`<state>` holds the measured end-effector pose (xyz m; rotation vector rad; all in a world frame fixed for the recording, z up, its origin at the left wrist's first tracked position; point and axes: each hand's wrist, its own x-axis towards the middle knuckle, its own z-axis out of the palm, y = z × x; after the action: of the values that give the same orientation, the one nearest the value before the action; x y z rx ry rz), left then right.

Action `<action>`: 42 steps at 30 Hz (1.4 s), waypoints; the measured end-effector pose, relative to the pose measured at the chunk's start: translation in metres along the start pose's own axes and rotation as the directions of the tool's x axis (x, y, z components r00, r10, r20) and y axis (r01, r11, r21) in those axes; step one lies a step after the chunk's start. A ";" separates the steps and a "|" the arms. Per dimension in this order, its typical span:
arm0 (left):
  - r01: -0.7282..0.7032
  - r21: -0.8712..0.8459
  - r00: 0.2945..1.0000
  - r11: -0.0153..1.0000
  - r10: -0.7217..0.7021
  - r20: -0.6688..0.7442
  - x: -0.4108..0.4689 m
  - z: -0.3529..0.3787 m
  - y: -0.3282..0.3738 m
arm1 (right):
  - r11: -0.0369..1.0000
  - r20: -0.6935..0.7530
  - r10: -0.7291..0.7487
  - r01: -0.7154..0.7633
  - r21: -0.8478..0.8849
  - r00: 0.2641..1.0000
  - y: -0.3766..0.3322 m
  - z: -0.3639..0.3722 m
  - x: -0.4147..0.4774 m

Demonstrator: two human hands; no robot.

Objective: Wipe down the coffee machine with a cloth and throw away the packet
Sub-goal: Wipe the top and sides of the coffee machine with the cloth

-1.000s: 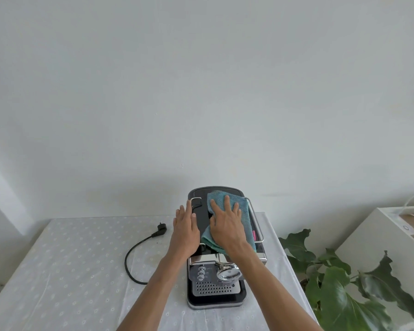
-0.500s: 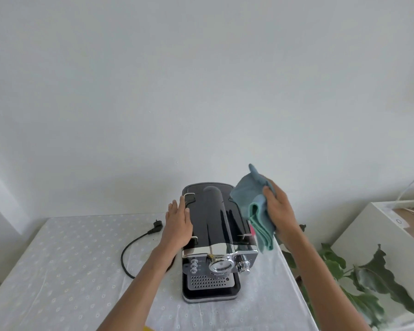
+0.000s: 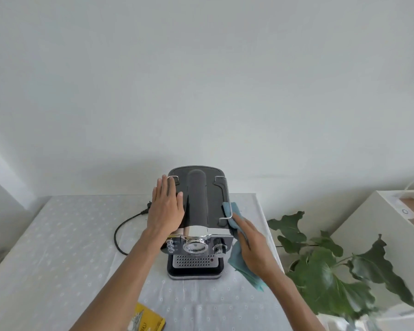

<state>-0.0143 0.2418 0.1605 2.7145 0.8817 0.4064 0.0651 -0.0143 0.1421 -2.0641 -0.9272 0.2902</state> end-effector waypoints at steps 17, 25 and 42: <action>0.147 0.109 0.989 0.983 -0.144 -0.035 -0.016 0.002 0.009 | 0.981 0.125 -0.194 0.194 0.009 0.973 0.000 -0.005 -0.018; 0.189 0.083 0.981 0.978 -0.184 -0.062 -0.021 0.002 0.014 | 0.983 0.141 -0.177 0.181 -0.019 0.974 0.005 -0.007 0.007; 0.178 0.055 0.981 0.983 -0.173 -0.084 -0.024 0.002 0.014 | 0.927 0.112 -0.186 0.212 -0.309 0.976 -0.045 -0.050 0.092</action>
<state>-0.0246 0.2158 0.1589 2.6634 1.1633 0.4580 0.1313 0.0371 0.2194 -2.2383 -1.2945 0.1199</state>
